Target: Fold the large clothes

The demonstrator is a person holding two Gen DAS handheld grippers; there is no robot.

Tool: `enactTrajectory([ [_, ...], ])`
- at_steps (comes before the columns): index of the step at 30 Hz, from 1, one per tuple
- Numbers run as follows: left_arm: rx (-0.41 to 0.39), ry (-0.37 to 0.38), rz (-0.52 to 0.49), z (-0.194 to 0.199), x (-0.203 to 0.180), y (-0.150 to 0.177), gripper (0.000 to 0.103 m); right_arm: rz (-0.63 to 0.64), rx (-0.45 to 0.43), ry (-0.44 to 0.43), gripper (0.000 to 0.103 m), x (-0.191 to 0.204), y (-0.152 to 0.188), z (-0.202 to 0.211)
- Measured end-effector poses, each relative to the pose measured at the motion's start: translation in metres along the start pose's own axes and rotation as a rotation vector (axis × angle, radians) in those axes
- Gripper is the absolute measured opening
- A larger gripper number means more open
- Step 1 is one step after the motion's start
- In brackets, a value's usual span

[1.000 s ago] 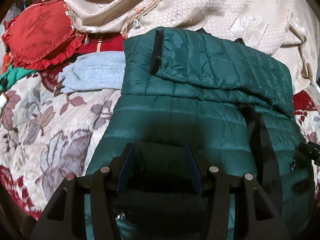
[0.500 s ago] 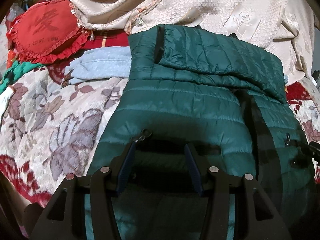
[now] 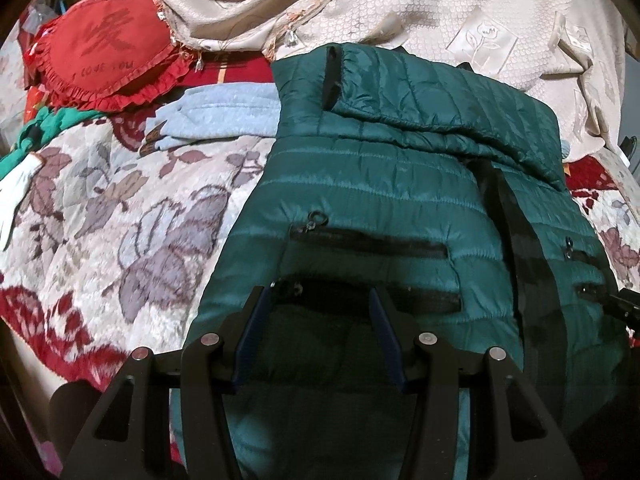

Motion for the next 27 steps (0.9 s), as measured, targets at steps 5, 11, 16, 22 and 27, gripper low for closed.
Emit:
enactTrajectory([
  [5,0.006,-0.004,0.006,0.006,0.007,0.009,0.034,0.005,0.005,-0.005,0.094,0.004,0.008,0.005],
  [11,0.01,-0.005,0.014,0.013,0.017,0.016,0.034,0.01,0.01,-0.008,0.094,0.006,0.018,0.009],
  [16,0.026,-0.004,0.033,0.016,0.026,0.021,0.034,0.011,0.014,-0.015,0.095,0.007,0.026,0.014],
  [22,0.04,0.0,0.048,0.019,0.039,0.028,0.034,-0.011,0.022,-0.029,0.096,0.005,0.036,0.015],
  [27,0.058,0.017,0.064,0.022,0.048,0.033,0.034,-0.03,0.028,-0.039,0.097,0.001,0.042,0.016],
])
Point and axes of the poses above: each gripper's, at about its wrist camera, not at the fingertips, and z roughly against the way its jaws point, x to its left, y to its underside, the point moved 2 cm from there along -z, roughly the way its jaws point, and after that the axes turned 12 degrees about z, right-handed, at the moved point
